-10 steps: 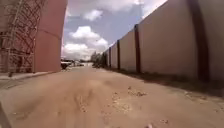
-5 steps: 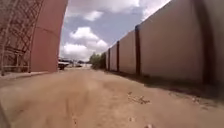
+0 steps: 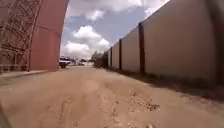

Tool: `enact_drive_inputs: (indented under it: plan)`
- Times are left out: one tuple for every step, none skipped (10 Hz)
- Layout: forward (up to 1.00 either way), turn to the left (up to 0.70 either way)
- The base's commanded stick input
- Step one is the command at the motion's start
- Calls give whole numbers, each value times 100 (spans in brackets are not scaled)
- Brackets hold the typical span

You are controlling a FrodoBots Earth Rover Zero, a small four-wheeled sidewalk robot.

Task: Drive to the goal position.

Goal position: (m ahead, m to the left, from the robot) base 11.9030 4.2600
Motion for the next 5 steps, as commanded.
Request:
enact_drive_inputs:
  plan:
    - [60, 11]
    - [60, 5]
    - [60, 1]
    - [60, 0]
    - [60, 0]
